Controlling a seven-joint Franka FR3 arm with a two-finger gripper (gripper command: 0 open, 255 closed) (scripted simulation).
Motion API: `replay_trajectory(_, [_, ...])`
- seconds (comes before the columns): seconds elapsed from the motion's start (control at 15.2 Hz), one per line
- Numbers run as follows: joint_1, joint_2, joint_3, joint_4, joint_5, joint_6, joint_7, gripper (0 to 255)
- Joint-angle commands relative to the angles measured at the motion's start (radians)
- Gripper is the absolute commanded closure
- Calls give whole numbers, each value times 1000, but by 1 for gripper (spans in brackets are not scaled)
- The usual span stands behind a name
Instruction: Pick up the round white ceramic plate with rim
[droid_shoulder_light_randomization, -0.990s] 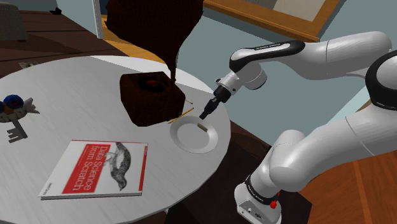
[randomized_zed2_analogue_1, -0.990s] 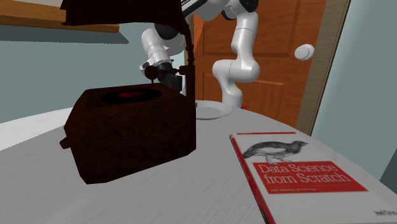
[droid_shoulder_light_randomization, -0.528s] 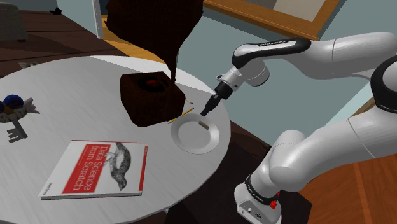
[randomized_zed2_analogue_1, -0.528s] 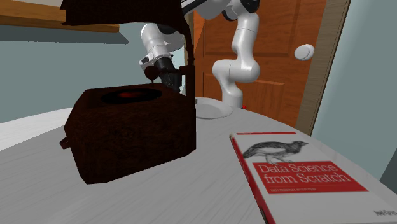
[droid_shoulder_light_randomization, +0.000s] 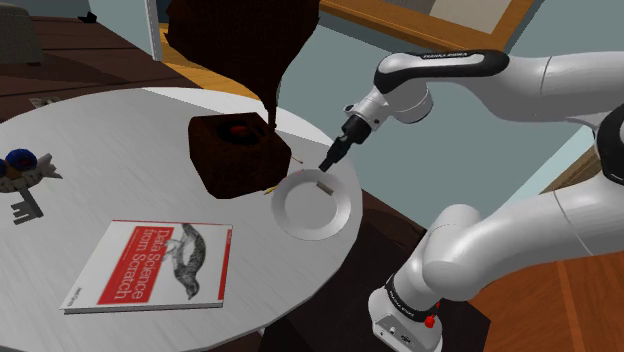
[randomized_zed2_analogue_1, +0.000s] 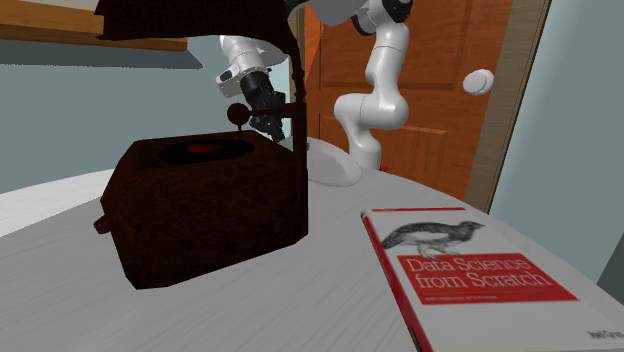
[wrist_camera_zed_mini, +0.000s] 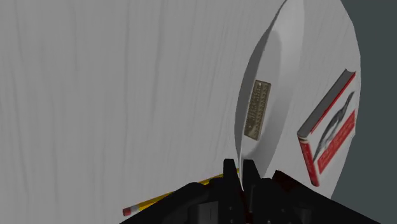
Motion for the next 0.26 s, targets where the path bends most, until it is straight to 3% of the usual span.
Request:
replay_trajectory(0.0, [-3, -12, 5, 17, -6, -23, 20, 255])
replay_trajectory(0.2, [-4, -19, 8, 27, -9, -35, 31, 255])
